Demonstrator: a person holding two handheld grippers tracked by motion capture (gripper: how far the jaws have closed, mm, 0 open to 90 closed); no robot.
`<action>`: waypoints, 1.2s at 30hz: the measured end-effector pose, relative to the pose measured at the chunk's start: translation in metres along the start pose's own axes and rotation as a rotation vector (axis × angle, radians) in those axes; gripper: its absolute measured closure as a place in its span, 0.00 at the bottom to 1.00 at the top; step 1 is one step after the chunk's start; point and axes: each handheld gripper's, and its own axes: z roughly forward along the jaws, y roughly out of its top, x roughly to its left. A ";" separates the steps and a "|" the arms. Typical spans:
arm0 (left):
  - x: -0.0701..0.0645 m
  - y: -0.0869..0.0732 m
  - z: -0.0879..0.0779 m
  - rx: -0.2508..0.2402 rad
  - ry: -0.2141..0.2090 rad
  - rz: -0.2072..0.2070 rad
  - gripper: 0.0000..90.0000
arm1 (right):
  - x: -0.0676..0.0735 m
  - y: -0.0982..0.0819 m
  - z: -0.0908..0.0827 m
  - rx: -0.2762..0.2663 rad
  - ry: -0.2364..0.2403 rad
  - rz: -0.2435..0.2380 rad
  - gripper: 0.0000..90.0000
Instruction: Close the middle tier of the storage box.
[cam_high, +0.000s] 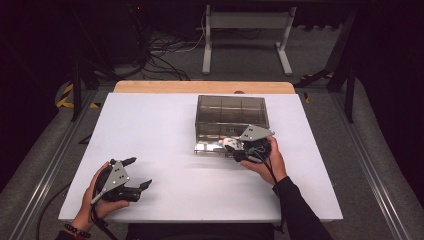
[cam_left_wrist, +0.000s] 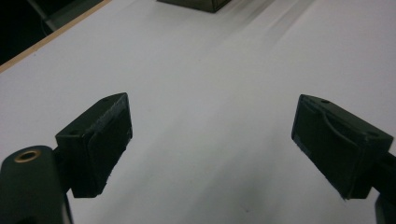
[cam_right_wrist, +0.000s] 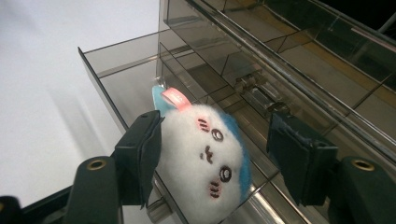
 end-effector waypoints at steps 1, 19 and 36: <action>0.000 0.000 0.000 -0.001 0.001 0.000 0.15 | 0.001 0.000 -0.001 -0.004 0.001 0.004 0.44; 0.001 0.000 -0.001 0.002 0.011 0.001 0.15 | 0.006 -0.004 -0.005 0.008 0.023 -0.028 0.93; 0.001 0.000 -0.002 0.001 0.012 0.001 0.15 | 0.008 -0.002 -0.013 -0.016 -0.013 -0.035 0.93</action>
